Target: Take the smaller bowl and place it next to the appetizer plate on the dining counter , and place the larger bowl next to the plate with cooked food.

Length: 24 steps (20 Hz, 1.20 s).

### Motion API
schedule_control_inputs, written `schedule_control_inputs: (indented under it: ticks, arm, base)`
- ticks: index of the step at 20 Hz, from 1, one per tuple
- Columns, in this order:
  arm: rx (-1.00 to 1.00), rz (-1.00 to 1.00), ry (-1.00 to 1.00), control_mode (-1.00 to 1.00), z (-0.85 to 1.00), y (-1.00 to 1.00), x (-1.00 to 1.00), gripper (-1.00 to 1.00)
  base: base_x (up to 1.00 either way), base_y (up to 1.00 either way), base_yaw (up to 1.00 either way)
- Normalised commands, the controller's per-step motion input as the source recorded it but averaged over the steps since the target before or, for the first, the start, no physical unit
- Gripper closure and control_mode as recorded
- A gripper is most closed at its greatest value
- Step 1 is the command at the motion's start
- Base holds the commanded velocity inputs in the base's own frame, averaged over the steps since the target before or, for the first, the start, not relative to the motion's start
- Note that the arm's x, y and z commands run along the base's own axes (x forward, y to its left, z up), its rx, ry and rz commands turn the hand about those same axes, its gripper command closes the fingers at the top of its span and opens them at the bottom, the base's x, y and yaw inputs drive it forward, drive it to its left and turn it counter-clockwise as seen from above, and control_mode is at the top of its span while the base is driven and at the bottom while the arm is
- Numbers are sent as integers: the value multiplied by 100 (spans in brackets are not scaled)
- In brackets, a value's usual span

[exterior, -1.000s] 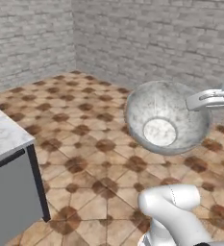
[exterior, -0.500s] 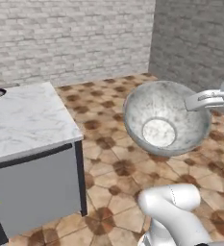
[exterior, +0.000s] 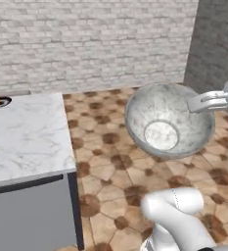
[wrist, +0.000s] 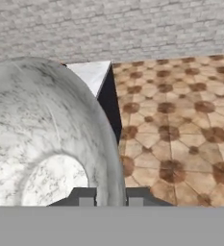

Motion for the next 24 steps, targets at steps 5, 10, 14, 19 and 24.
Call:
schedule_control_inputs:
  ticks: [5,10,14,19,24]
  arm:
    - [0,0,0,100,0,0,0,100]
    - [0,0,0,100,0,0,0,100]
    - [0,0,0,100,0,0,0,100]
    - [0,0,0,100,0,0,0,100]
    - [0,0,0,100,0,0,0,100]
  base:
    - [85,-84,12]
    - [99,-61,13]
    - [100,-49,19]
    - [100,-50,23]
    - [100,-43,25]
